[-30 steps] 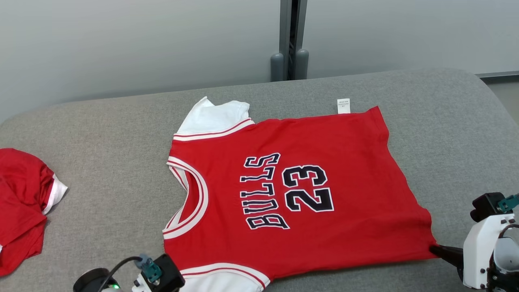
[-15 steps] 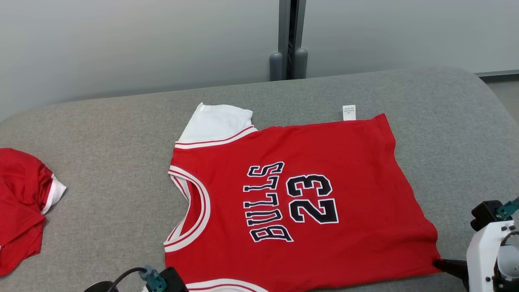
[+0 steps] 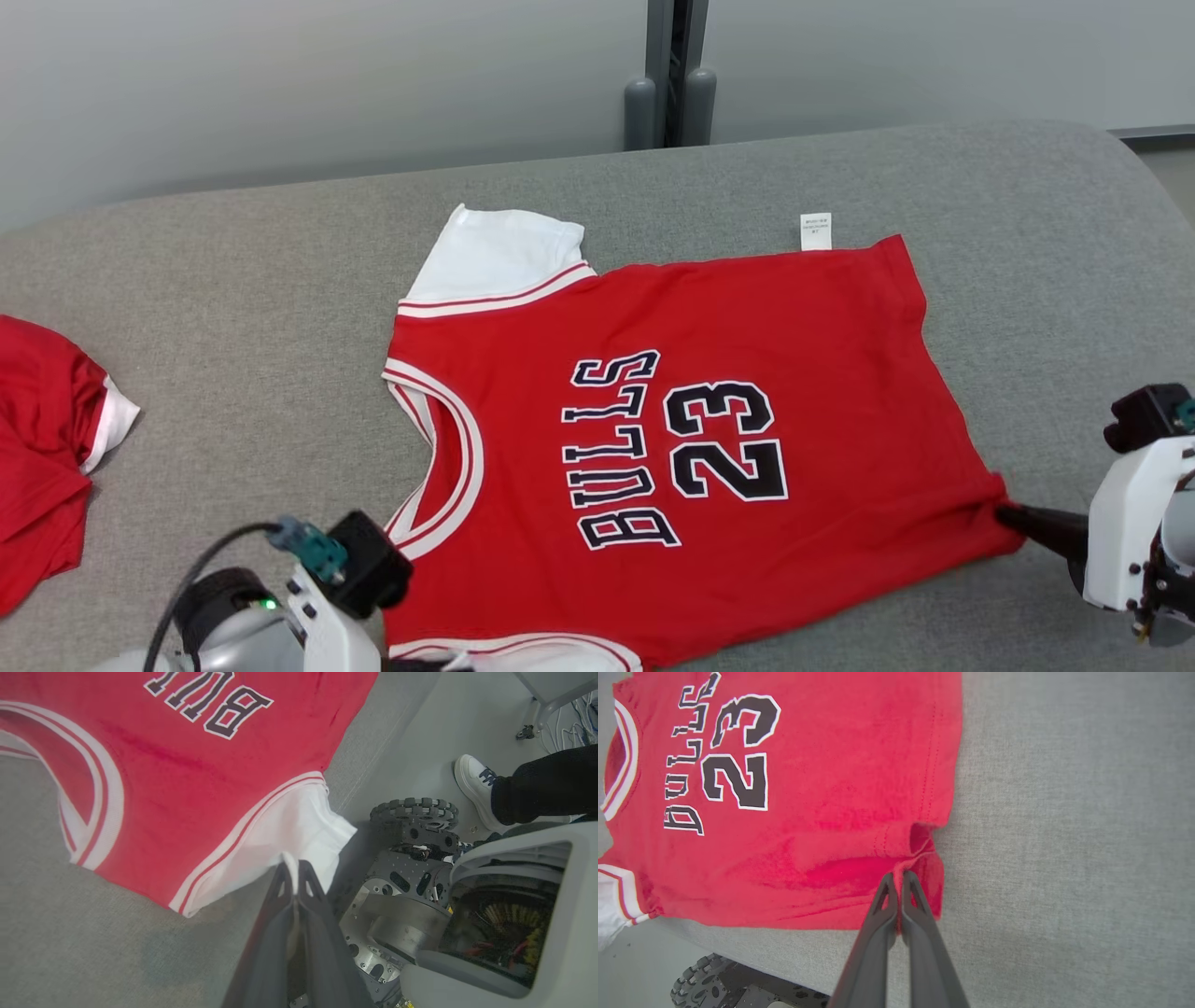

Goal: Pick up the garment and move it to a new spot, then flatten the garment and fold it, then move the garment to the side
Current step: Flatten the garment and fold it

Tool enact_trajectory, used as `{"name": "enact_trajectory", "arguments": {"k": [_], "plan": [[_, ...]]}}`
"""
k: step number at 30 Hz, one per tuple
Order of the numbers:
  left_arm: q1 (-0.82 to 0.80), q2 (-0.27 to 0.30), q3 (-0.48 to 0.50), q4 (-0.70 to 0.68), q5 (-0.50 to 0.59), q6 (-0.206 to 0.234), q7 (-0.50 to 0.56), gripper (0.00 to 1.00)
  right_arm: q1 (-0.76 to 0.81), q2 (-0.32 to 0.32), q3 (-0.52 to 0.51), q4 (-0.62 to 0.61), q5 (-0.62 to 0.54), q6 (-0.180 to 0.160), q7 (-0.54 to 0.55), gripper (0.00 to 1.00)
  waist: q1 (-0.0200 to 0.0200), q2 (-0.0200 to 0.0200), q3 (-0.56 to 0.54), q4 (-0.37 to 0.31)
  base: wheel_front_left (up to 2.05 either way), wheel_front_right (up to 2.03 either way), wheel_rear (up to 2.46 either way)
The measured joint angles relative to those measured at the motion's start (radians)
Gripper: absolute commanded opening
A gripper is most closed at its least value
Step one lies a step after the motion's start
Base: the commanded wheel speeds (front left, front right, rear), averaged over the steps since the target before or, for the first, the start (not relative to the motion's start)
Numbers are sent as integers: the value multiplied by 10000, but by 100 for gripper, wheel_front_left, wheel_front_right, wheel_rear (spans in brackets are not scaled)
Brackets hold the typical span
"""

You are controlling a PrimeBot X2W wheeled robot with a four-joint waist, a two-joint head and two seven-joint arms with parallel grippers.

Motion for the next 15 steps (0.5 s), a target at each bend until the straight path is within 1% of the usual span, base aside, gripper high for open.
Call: {"name": "enact_trajectory", "arguments": {"k": [8,11,15], "plan": [[-354,-366,849,456,-625,23,-784,0,-311,61,-408,-35,82,0,-424,0,0,0,296,2,0,0,0],[-500,-393,1053,790,-483,81,-1032,0,-391,186,-543,19,190,0,-600,0,0,0,401,12,0,0,0],[-637,-671,1277,1337,-309,274,-1498,0,-451,316,-644,163,230,0,-805,0,0,0,509,46,0,0,0]]}}
